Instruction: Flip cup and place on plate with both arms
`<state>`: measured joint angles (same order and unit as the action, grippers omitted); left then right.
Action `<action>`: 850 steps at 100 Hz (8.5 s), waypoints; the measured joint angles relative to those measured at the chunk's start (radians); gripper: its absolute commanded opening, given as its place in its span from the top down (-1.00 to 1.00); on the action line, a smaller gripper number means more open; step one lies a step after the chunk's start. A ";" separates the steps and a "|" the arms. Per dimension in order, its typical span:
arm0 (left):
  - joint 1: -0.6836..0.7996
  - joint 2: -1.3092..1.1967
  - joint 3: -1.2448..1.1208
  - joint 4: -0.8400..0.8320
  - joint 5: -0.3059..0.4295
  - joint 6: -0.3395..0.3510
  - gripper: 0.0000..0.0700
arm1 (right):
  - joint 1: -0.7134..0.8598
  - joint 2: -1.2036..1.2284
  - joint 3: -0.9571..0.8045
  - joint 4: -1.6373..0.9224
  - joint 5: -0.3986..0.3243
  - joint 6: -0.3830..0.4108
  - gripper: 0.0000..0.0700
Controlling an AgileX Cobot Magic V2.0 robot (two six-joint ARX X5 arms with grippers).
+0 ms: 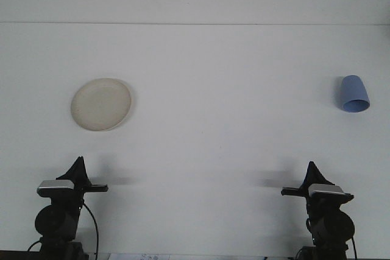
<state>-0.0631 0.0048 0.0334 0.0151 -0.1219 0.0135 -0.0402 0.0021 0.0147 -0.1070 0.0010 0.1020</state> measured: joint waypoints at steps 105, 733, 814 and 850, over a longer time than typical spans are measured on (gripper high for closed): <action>0.000 0.000 0.000 0.000 0.000 0.000 0.96 | 0.001 0.217 0.381 -0.076 -0.016 0.206 -0.39; -0.241 0.901 1.059 -0.694 0.540 -0.195 -0.36 | 0.785 0.278 0.718 -0.644 -0.027 -0.121 0.04; -0.812 1.664 1.399 -0.833 0.334 -0.115 -0.31 | 0.785 0.278 0.718 -0.644 -0.027 -0.124 0.04; -0.826 1.732 1.400 -0.831 0.333 -0.116 0.98 | 0.785 0.278 0.718 -0.644 -0.027 -0.124 0.04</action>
<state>-0.8894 1.7363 1.4334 -0.8162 0.2115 -0.1028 0.7452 0.2802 0.7322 -0.7506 -0.0261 -0.0219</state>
